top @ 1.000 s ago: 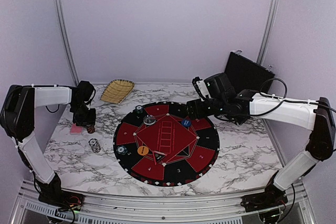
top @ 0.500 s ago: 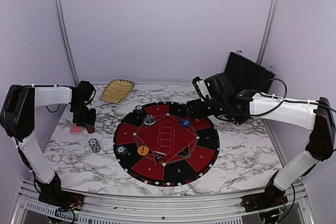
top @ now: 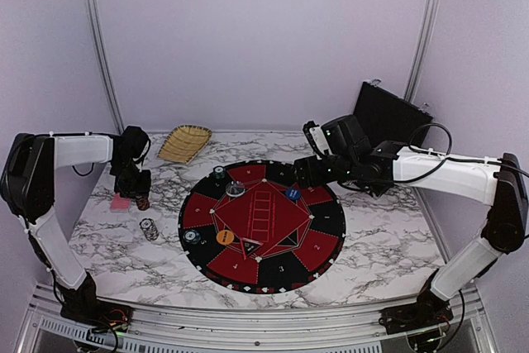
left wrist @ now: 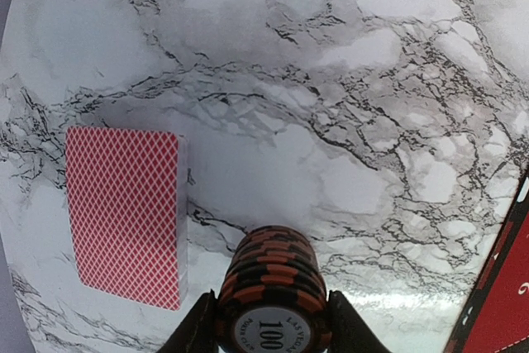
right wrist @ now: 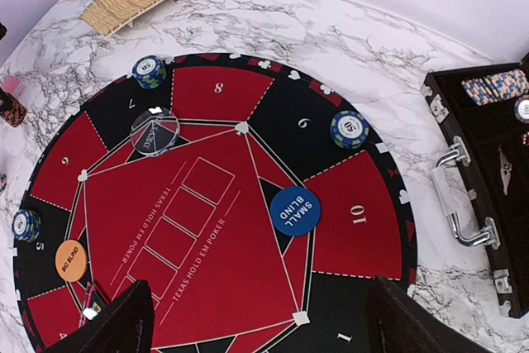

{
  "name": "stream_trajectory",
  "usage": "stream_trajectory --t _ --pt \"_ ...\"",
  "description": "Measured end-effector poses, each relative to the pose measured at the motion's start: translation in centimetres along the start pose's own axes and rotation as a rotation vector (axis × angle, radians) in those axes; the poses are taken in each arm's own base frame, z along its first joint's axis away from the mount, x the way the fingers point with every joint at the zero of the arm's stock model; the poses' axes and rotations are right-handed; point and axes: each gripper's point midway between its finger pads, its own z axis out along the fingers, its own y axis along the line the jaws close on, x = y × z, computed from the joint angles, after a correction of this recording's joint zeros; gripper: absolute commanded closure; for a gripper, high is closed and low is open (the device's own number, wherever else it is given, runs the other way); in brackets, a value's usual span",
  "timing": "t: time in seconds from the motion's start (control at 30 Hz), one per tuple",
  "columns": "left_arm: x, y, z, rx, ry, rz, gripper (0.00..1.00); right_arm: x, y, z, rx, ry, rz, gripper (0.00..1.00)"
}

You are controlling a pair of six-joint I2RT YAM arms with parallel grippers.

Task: Distribute texas hold em gaming equipment
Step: Pick up the pile of poker chips from the pile of poker chips.

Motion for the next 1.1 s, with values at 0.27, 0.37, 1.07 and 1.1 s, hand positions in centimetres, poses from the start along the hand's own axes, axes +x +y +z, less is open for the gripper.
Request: stream_trajectory --t 0.27,0.37,1.07,1.1 --pt "-0.4 -0.1 -0.3 0.002 -0.006 0.003 0.67 0.0 0.0 0.0 0.002 0.000 0.000 0.14" --pt "-0.3 0.0 -0.3 0.001 -0.003 0.006 0.67 0.0 0.0 0.0 0.002 0.000 0.000 0.14" --pt "-2.5 -2.6 -1.3 0.021 -0.026 0.051 0.67 0.0 -0.1 0.0 0.005 0.000 0.001 0.14" --pt "-2.8 -3.2 -1.3 0.025 -0.031 0.061 0.67 0.0 -0.1 0.0 0.005 -0.001 0.001 0.14"
